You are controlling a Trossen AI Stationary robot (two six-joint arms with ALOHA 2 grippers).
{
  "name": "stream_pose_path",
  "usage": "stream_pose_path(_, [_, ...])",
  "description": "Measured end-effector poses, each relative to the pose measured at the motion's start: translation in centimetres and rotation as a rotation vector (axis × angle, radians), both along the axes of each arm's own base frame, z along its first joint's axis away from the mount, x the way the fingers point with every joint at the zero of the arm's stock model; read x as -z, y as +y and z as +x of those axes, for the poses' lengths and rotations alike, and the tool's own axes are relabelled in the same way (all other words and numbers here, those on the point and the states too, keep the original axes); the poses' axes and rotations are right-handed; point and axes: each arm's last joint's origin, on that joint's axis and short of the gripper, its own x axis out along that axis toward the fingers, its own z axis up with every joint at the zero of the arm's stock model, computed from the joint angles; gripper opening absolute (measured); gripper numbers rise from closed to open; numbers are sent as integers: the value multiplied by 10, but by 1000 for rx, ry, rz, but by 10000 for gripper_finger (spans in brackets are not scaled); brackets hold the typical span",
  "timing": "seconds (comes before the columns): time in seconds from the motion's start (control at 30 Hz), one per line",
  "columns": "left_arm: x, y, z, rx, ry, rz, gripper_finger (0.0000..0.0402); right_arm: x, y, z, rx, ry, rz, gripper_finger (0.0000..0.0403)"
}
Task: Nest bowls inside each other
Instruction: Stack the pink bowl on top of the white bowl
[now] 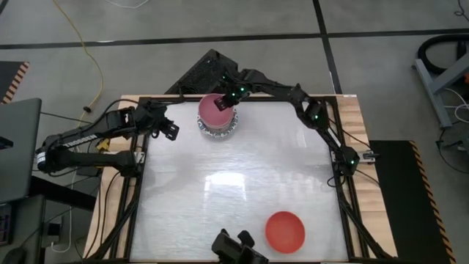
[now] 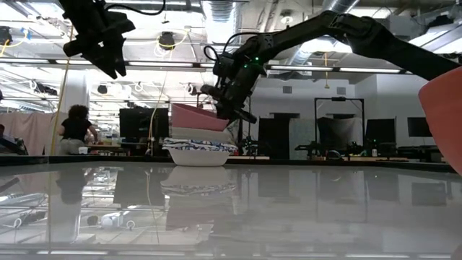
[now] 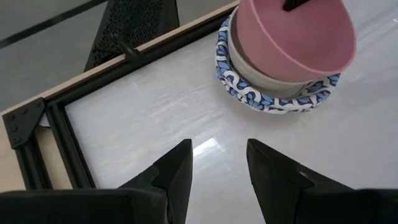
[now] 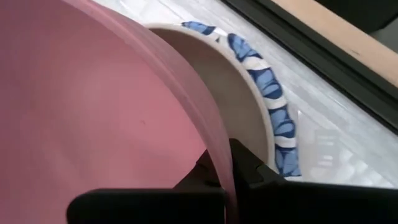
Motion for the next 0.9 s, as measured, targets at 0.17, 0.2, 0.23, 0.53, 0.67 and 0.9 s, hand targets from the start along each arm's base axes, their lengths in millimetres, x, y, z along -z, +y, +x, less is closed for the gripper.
stream_pose_path(0.17, [0,0,0,-1,0,1,142,0,-4,-3,14,11,-4,10])
stream_pose_path(0.2, [0,0,0,-1,0,1,142,0,-4,-3,17,15,-11,10])
stream_pose_path(0.23, [0,0,0,-1,0,1,142,1,-4,-3,20,19,-18,10])
stream_pose_path(0.53, [0,0,0,-1,0,1,142,1,-7,-5,25,33,-46,10])
stream_pose_path(0.67, [0,0,0,-2,0,1,142,1,-8,-5,26,36,-47,10])
stream_pose_path(0.9, [0,0,0,-4,0,2,142,21,-7,2,13,65,-17,10])
